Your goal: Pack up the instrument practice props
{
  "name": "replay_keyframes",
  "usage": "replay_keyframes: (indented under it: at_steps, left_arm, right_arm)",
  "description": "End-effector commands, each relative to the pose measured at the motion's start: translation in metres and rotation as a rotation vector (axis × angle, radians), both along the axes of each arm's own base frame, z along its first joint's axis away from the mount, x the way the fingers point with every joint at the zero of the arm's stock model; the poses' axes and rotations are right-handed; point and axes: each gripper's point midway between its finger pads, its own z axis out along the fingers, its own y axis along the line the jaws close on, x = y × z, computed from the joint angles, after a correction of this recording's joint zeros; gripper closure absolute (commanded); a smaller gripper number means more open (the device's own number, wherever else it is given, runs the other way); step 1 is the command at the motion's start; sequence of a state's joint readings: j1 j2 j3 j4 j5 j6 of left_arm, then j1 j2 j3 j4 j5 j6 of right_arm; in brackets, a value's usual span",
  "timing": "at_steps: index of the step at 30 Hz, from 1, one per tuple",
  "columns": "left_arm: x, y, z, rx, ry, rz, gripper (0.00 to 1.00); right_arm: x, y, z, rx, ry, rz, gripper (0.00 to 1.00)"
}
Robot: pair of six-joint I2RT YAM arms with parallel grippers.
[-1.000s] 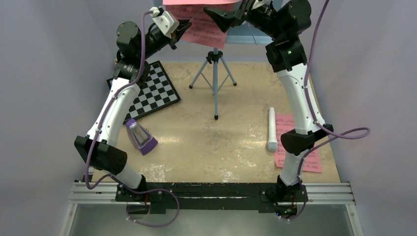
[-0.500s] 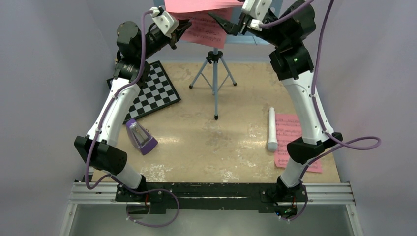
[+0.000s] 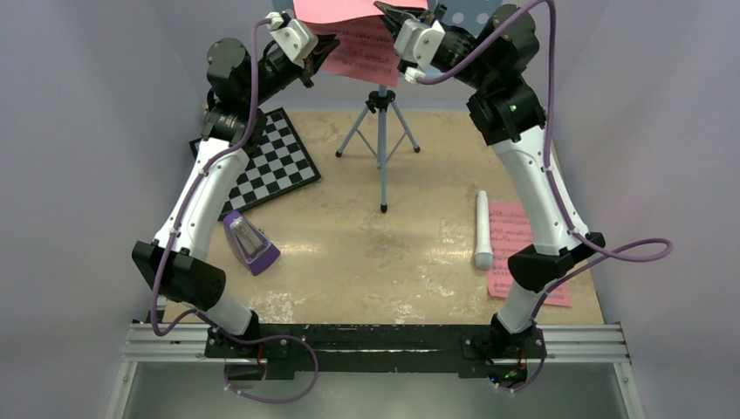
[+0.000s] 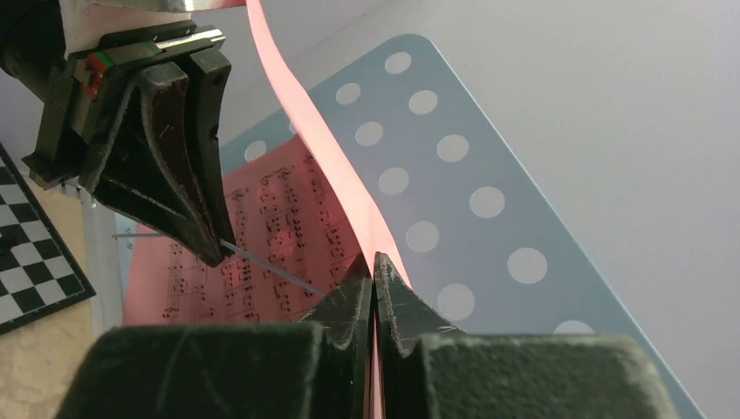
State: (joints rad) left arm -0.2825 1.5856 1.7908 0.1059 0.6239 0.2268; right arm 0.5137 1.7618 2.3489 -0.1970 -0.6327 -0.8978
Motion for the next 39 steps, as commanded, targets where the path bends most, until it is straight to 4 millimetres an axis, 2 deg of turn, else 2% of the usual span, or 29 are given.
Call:
replay_keyframes:
  at_steps: [1,3,7,12,16,20,21,22,25,28,29,34,39]
  left_arm:
    - [-0.011,-0.003,0.005,0.000,-0.001,-0.026,1.00]
    - [-0.010,-0.003,0.004,-0.006,0.005,-0.023,1.00]
    - [-0.010,-0.002,0.003,-0.014,0.000,-0.019,1.00]
    - [-0.012,0.000,0.004,-0.022,-0.025,-0.012,1.00]
    - [-0.012,0.002,-0.001,-0.027,-0.031,0.000,1.00]
    - [-0.009,0.003,-0.002,-0.034,-0.026,0.015,1.00]
    - [-0.007,0.003,-0.003,-0.035,-0.027,0.018,0.96]
    - [-0.007,0.004,-0.002,-0.038,-0.028,0.023,0.83]
    - [-0.006,0.006,0.001,-0.046,-0.036,0.032,0.62]
    - [-0.009,0.006,0.007,-0.056,-0.057,0.033,0.46]
    - [-0.010,0.007,0.010,-0.062,-0.063,0.033,0.43]
    - [-0.022,0.017,0.028,-0.088,-0.097,0.071,0.32]
    - [-0.036,0.035,0.038,-0.101,-0.153,0.153,0.24]
  right_arm:
    - [0.002,-0.007,0.022,0.022,-0.149,-0.094,1.00]
    - [-0.001,-0.011,0.038,0.061,-0.207,-0.121,1.00]
    - [-0.022,-0.033,0.093,0.206,-0.364,-0.181,1.00]
    - [-0.070,-0.069,0.154,0.352,-0.548,-0.222,1.00]
    - [-0.099,-0.094,0.179,0.396,-0.649,-0.275,1.00]
    - [-0.120,-0.111,0.190,0.377,-0.736,-0.341,1.00]
    - [-0.124,-0.118,0.191,0.365,-0.736,-0.359,1.00]
    - [-0.133,-0.132,0.194,0.360,-0.728,-0.382,1.00]
    - [-0.140,-0.160,0.187,0.315,-0.653,-0.441,1.00]
    - [-0.145,-0.181,0.164,0.229,-0.598,-0.500,1.00]
    - [-0.141,-0.186,0.150,0.189,-0.558,-0.523,1.00]
    - [-0.150,-0.224,0.087,0.079,-0.333,-0.643,1.00]
    - [-0.160,-0.261,0.008,-0.008,-0.130,-0.798,1.00]
